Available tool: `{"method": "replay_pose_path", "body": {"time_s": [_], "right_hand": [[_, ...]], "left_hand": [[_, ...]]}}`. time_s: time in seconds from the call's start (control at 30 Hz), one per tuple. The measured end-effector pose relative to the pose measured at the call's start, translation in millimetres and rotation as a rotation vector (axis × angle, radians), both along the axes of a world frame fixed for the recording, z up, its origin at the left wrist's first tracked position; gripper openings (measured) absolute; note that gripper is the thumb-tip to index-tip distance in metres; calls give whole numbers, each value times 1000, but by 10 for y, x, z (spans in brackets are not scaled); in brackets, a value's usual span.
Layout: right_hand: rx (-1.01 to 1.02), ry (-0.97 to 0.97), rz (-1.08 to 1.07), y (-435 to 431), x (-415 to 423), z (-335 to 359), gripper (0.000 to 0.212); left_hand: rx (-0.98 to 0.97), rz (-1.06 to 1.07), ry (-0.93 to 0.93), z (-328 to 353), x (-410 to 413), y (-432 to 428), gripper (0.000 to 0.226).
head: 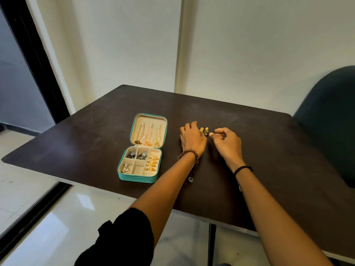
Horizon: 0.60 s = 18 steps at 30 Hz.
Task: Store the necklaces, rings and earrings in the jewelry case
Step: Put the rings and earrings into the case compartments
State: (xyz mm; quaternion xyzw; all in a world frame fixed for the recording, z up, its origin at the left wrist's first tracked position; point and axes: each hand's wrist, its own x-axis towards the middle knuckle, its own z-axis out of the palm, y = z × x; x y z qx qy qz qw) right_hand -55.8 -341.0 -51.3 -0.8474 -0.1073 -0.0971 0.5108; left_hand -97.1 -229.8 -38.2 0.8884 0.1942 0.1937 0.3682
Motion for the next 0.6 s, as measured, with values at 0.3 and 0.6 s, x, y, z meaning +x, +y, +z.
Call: {"method": "replay_pose_path", "body": {"time_s": [0.3,0.6], "right_hand": [[-220,-101,32,176,368,-47,29],[-222,-100,96,153,347,-44,14]], "left_hand": [[170,-42,15,-88,296,70,30],[106,-37,-38,-77,253,95,20]]}}
